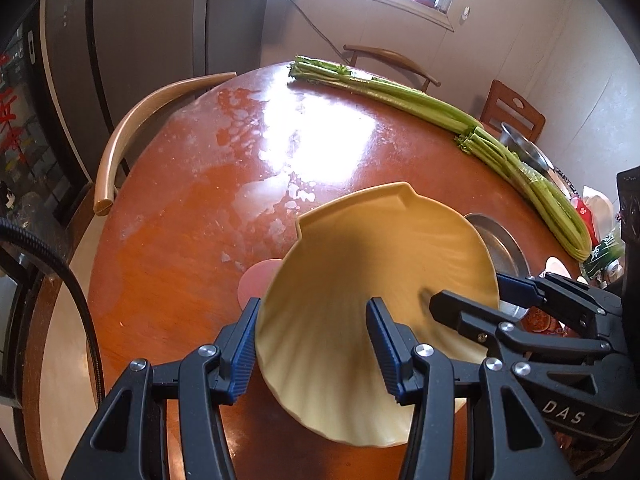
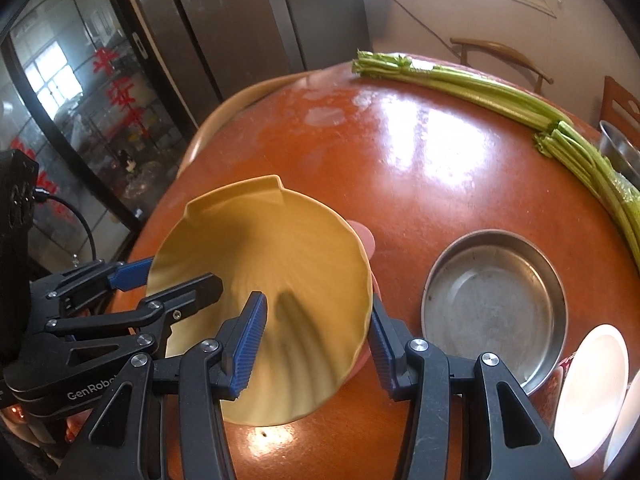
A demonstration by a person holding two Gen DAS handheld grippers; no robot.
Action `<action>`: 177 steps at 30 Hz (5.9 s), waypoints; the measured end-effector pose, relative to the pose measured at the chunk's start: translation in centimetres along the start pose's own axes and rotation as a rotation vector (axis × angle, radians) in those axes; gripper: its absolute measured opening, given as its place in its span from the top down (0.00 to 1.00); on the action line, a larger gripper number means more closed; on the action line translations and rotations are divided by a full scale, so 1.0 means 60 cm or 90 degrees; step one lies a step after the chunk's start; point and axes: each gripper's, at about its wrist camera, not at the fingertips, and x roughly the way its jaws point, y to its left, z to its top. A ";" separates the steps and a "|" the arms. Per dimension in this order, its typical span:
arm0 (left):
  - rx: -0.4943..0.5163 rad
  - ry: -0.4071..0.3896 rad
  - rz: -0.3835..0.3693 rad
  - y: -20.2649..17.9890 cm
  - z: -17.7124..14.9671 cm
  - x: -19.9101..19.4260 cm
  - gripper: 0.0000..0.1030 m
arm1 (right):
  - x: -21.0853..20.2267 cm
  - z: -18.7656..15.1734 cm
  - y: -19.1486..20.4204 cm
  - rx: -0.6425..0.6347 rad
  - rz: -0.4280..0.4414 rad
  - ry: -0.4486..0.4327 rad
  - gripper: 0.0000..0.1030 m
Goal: Organize plates and bowls
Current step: 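Carry the yellow plate over the pink plate and lower it on top, then open the left gripper and withdraw from the stacked plates, then move the left gripper to the rim of the shallow steel tray, then close the left gripper on the steel tray rim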
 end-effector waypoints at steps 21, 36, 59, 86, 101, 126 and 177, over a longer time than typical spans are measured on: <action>-0.002 0.022 0.030 -0.002 0.014 0.032 0.51 | 0.030 -0.002 -0.005 -0.006 -0.026 0.037 0.50; 0.002 0.021 0.030 0.001 0.017 0.034 0.51 | 0.036 0.001 0.003 -0.019 -0.046 0.043 0.50; -0.005 -0.018 -0.014 -0.001 0.018 -0.009 0.51 | 0.023 -0.001 0.028 -0.054 -0.051 0.029 0.48; -0.016 -0.024 -0.014 0.013 0.006 -0.022 0.51 | 0.004 -0.003 0.026 -0.070 -0.100 -0.007 0.40; 0.046 -0.067 -0.007 -0.053 0.012 -0.066 0.50 | -0.121 -0.024 -0.011 -0.004 -0.102 -0.111 0.39; 0.169 -0.069 -0.026 -0.214 0.041 -0.058 0.50 | -0.194 -0.108 -0.132 0.135 -0.092 -0.129 0.35; 0.267 0.111 -0.023 -0.298 0.071 0.209 0.51 | -0.029 -0.125 -0.176 0.294 -0.163 0.002 0.35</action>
